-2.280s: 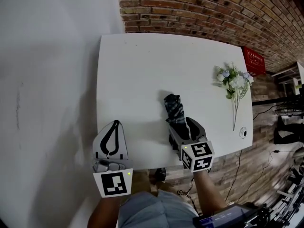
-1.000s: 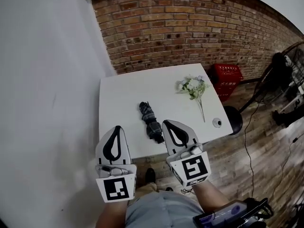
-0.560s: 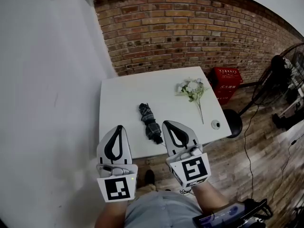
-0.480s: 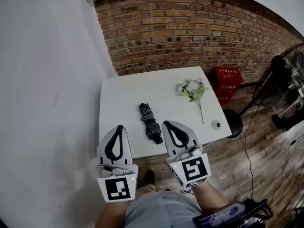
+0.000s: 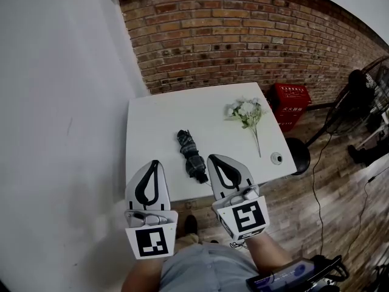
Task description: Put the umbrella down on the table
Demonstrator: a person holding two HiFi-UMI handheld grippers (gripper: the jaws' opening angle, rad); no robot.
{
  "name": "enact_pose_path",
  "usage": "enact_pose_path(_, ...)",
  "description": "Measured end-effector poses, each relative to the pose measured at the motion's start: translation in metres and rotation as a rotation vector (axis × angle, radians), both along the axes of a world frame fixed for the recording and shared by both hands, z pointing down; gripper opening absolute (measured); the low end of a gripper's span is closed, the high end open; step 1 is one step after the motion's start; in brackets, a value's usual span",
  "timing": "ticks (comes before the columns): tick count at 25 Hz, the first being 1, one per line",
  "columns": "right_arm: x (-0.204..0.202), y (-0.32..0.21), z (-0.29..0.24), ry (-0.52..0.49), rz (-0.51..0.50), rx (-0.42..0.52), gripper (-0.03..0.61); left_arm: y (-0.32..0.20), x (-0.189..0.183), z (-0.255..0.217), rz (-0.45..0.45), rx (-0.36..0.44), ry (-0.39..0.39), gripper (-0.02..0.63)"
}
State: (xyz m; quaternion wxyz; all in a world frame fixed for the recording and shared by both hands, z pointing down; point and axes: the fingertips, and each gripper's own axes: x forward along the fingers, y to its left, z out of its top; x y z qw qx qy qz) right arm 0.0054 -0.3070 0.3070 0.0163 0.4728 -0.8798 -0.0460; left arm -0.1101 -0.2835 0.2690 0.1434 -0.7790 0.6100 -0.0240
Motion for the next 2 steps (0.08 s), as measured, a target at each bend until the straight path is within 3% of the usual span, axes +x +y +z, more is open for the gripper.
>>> enact_pose_path(2, -0.0015, -0.0008, -0.0002, -0.003, 0.000, -0.007, 0.005, -0.0011, 0.0000, 0.0007, 0.002, -0.004, -0.003, 0.008)
